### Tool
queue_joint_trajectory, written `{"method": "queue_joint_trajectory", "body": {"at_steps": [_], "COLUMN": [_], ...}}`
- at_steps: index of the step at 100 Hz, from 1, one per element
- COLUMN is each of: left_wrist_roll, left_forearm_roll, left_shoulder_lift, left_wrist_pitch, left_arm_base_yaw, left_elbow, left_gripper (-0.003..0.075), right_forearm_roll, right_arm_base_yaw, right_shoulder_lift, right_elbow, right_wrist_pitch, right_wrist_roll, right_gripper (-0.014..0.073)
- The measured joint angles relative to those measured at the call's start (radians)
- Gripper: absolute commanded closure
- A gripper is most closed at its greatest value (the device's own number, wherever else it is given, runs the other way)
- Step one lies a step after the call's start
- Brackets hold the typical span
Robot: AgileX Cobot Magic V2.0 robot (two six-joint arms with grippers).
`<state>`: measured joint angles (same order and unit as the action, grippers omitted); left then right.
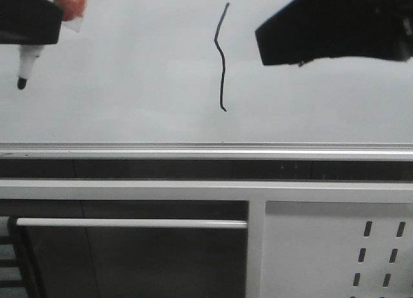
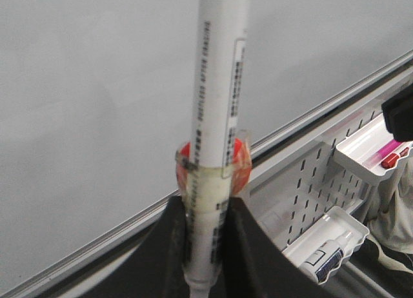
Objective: Write number 1 on whiteboard
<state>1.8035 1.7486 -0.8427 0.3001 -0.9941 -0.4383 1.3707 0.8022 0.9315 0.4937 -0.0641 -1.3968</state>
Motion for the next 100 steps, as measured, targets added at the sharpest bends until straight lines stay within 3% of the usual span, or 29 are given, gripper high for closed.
{"method": "queue_joint_trajectory", "body": {"at_steps": [27, 78, 100], "left_wrist_roll": [0.302, 0.342, 0.449], "left_forearm_roll": [0.048, 0.045, 0.042], "left_shoulder_lift": [0.001, -0.1, -0.239], "left_wrist_pitch": [0.215, 0.52, 0.678], "left_arm_base_yaw": [0.0, -0.18, -0.295], "left_elbow": [0.086, 0.089, 0.089], "left_gripper": [0.0738, 0.0738, 0.0738], "right_forearm_roll": [0.0, -0.001, -0.001], "right_arm_base_yaw": [0.0, 0.0, 0.0], "right_shoulder_lift": [-0.006, -0.007, -0.007], "right_elbow": [-0.072, -0.141, -0.141], "right_wrist_pitch": [0.002, 0.005, 0.005], "right_wrist_roll": [0.0, -0.002, -0.002], "right_gripper": [0.0665, 0.0665, 0.0665]}}
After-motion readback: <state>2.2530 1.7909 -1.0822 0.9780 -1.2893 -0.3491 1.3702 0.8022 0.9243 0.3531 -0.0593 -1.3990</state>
